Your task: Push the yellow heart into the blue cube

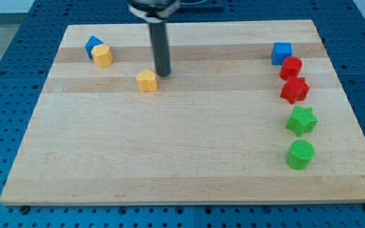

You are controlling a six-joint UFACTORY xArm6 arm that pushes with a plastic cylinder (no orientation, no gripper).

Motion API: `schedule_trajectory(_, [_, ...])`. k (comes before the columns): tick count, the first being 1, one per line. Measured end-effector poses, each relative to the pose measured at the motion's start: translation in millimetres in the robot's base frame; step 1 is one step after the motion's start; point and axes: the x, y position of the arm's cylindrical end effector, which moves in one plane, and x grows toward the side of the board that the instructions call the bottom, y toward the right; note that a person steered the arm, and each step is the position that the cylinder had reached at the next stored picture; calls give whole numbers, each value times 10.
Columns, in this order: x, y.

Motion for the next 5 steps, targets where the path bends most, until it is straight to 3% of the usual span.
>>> schedule_trajectory(1, [-25, -819])
schedule_trajectory(2, [-22, -1161])
schedule_trajectory(3, [500, -1022])
schedule_trajectory(5, [475, 111])
